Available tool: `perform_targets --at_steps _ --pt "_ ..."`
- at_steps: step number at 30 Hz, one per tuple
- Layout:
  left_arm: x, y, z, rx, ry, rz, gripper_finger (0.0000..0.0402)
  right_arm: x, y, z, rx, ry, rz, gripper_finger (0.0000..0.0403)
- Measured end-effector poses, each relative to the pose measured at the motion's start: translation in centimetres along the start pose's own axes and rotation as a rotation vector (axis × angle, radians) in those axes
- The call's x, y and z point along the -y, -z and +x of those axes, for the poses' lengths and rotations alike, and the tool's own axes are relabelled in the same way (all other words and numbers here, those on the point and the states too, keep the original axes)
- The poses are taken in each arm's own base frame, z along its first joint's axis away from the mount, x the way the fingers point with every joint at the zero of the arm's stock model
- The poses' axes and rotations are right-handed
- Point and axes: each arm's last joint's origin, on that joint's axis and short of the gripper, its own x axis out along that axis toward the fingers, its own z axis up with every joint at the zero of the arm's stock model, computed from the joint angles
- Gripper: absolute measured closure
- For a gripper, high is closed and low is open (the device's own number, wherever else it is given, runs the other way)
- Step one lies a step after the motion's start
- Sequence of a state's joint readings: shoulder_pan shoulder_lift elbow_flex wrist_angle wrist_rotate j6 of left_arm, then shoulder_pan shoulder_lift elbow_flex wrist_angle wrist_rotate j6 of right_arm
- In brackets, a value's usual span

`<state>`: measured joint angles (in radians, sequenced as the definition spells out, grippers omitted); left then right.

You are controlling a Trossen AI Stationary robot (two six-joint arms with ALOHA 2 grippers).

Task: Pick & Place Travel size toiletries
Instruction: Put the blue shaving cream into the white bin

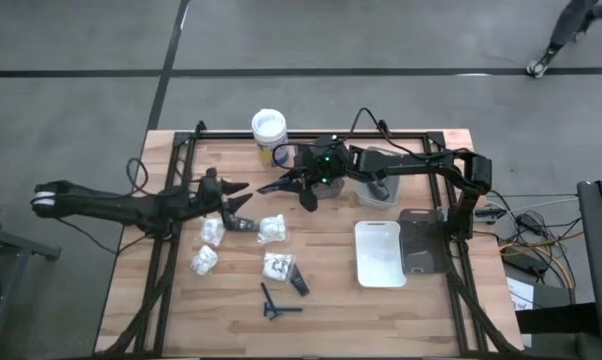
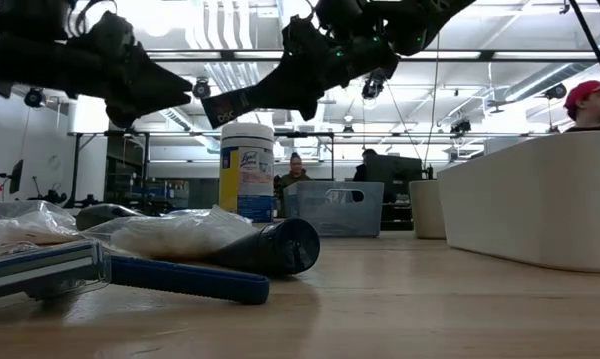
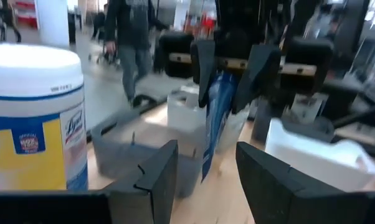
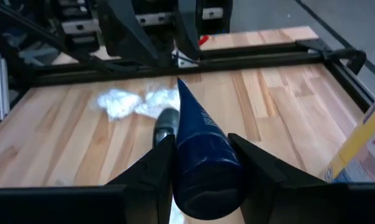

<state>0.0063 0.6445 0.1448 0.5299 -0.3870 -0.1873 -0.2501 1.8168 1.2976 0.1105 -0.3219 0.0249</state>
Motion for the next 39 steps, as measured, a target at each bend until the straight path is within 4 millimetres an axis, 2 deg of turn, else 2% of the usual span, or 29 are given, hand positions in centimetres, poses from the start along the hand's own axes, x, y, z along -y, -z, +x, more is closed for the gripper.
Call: perform_targets --at_steps 3,9,16,22,29,34,39 --pt "-0.1 0.5 -0.1 0.048 0.009 -0.016 0.0234 -0.4 -0.2 0.1 0.021 -0.011 -0.008 0.0274" --pt "0.1 0.5 0.3 0.034 0.006 0.006 0.0234 -1.2 -0.7 0.3 0.065 -0.033 -0.013 0.0259" --pt "0.4 0.1 1.0 0.021 0.003 0.041 0.0234 -1.5 -0.9 0.4 0.087 -0.040 -0.018 0.0308" --pt "0.5 0.3 1.1 0.007 0.018 0.044 0.0234 -1.4 -0.3 0.4 0.024 -0.035 -0.001 0.0357" --pt "0.5 0.5 1.2 -0.008 0.029 0.047 0.0234 -1.3 0.3 0.4 -0.036 -0.031 0.017 0.0384" --pt "0.4 0.7 1.1 -0.019 0.026 0.051 0.0234 -1.3 0.4 0.5 -0.035 -0.020 0.017 0.0373" --pt "0.4 1.0 1.1 -0.035 0.023 0.057 0.0234 -1.4 0.6 0.6 -0.052 -0.011 0.024 0.0330"
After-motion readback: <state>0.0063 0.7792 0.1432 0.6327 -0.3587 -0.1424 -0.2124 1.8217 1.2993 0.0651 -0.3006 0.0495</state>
